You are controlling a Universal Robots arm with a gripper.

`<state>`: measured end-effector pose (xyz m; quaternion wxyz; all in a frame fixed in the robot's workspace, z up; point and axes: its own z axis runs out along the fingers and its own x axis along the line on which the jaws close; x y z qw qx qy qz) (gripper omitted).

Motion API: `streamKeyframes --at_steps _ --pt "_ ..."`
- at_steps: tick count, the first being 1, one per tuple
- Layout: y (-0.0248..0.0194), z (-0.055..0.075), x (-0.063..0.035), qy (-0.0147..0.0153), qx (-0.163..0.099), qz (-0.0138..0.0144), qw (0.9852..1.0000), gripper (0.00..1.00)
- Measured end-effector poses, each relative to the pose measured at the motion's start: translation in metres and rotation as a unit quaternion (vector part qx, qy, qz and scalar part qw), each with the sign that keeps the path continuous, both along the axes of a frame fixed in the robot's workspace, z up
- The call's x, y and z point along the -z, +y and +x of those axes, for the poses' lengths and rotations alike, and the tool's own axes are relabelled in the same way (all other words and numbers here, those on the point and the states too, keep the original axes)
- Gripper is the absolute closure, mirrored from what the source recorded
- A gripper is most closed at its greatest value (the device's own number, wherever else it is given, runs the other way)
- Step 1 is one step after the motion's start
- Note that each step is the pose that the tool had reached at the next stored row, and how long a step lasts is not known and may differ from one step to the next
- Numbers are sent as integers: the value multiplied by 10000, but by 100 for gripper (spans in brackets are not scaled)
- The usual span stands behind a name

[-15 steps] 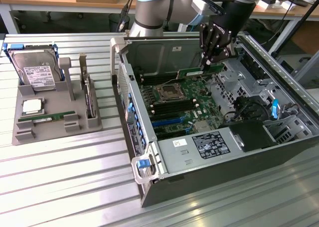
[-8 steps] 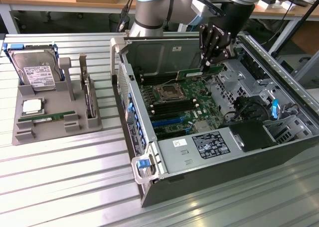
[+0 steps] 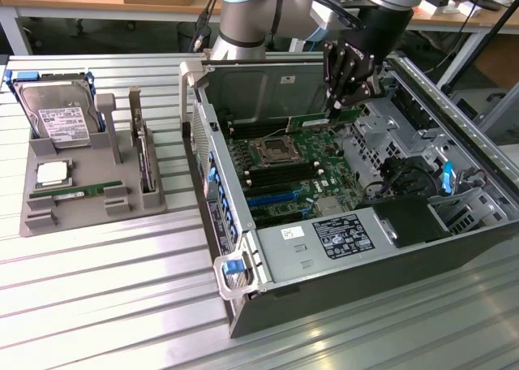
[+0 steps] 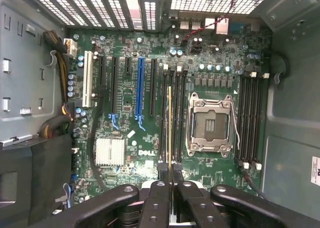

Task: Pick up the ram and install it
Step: 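Insert the ram into the slot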

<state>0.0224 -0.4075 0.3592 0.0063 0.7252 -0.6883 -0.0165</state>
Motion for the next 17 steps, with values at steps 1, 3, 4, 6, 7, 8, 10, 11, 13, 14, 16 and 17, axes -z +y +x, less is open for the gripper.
streamKeyframes --at_steps 1,3,4,6,7,8,10,11,13,14,16,17 --pt "0 0 4 0 0 0 10000 88" --pt "0 0 8 0 0 0 10000 88" --pt "0 0 13 0 0 0 10000 88" --pt "0 0 17 0 0 0 10000 88" --pt "0 0 19 0 0 0 10000 88" --pt "0 0 21 0 0 0 10000 88" --pt "0 0 27 0 0 0 10000 88" --pt "0 0 29 0 0 0 10000 88" --pt "0 0 35 0 0 0 10000 88" --pt "0 0 41 0 0 0 10000 88" --pt "0 0 46 0 0 0 10000 88" --pt "0 0 48 0 0 0 10000 88"
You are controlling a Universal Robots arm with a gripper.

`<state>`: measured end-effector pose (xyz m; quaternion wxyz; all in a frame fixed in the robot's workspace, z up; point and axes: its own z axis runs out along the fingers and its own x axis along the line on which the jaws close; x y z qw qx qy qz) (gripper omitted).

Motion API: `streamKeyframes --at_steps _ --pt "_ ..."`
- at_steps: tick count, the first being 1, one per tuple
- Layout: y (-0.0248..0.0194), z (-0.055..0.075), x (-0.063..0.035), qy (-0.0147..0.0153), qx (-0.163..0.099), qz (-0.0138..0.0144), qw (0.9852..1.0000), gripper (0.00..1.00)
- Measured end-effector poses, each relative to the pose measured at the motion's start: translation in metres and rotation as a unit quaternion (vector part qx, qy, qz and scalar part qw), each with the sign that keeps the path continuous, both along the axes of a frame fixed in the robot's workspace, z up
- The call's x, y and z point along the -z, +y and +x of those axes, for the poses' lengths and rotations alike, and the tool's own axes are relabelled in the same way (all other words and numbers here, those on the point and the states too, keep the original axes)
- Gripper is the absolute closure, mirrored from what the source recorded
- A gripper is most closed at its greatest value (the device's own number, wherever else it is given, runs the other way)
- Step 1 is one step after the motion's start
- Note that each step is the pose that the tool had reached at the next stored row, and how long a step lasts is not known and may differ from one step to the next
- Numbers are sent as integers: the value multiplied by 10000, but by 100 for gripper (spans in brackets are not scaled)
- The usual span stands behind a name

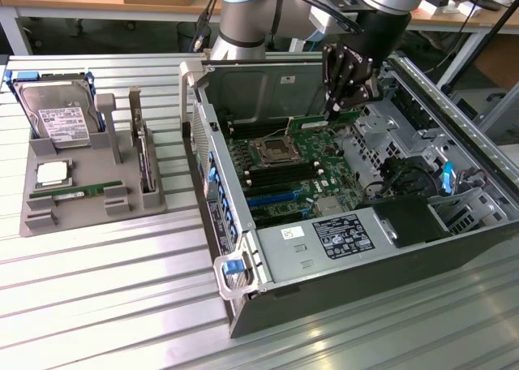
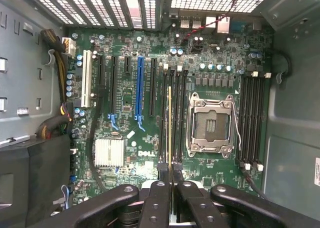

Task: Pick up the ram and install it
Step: 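Insert the ram into the slot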

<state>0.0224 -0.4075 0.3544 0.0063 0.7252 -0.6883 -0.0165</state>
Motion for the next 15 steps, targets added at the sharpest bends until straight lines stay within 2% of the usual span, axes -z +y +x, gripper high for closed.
streamKeyframes --at_steps 15 --pt "0 0 44 0 0 0 10000 88"
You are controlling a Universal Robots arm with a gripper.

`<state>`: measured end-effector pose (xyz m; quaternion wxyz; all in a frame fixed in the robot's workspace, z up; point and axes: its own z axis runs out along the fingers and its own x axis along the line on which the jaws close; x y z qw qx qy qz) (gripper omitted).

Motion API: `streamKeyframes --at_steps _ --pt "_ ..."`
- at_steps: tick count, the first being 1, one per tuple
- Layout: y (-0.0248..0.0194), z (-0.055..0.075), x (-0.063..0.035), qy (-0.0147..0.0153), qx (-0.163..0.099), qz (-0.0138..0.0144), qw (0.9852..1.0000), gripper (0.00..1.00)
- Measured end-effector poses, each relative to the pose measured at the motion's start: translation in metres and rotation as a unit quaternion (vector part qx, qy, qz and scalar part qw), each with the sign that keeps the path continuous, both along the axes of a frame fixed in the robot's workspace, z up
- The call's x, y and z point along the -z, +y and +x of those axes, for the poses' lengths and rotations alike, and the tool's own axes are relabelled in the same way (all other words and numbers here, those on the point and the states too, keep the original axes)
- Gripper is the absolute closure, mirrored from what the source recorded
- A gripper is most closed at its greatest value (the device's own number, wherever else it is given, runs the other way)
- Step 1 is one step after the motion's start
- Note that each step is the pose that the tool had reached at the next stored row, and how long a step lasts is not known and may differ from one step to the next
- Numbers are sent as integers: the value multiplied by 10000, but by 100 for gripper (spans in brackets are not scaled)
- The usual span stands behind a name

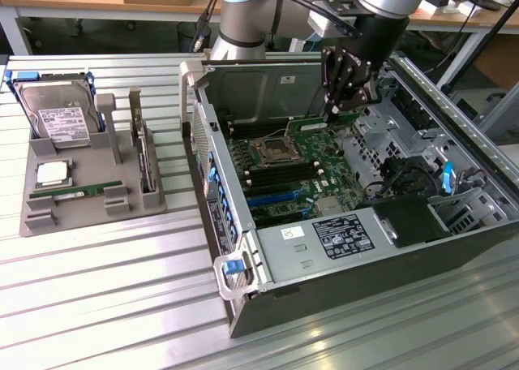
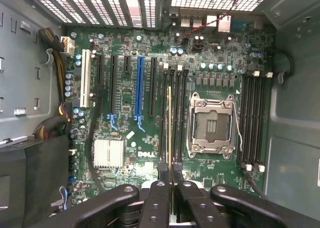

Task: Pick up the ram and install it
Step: 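Insert the ram into the slot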

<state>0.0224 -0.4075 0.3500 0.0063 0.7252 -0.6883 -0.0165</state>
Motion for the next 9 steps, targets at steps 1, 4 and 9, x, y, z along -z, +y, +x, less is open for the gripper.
streamKeyframes --at_steps 1,4,9 --pt "0 0 3 0 0 0 10000 88" --pt "0 0 12 0 0 0 10000 88" --pt "0 0 28 0 0 0 10000 88"
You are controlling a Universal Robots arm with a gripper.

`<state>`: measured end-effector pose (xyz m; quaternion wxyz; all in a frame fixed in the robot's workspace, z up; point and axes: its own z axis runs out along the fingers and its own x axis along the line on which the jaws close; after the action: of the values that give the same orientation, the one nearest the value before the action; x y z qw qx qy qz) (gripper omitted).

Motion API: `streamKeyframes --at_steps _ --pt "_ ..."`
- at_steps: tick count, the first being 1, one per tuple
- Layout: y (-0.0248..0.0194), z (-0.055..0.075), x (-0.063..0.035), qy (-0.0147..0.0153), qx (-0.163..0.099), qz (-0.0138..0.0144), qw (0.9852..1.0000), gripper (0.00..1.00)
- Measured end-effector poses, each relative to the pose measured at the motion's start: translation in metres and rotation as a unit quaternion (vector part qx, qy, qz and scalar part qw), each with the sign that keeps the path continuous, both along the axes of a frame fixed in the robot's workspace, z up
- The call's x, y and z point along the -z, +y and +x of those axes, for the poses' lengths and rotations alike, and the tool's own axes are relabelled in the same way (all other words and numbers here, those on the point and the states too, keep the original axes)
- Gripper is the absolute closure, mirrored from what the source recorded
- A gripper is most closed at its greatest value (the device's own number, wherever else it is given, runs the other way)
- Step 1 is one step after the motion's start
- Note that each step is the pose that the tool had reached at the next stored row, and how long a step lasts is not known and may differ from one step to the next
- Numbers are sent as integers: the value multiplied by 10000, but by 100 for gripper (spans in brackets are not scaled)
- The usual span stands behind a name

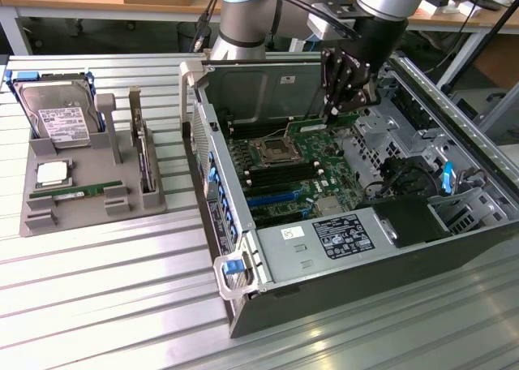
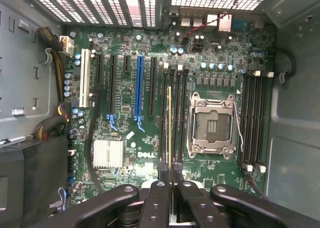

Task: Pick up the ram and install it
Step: 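Insert the ram into the slot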

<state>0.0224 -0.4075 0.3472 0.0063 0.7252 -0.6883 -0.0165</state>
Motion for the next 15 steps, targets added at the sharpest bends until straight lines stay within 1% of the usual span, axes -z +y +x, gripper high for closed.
streamKeyframes --at_steps 15 --pt "0 0 39 0 0 0 10000 88"
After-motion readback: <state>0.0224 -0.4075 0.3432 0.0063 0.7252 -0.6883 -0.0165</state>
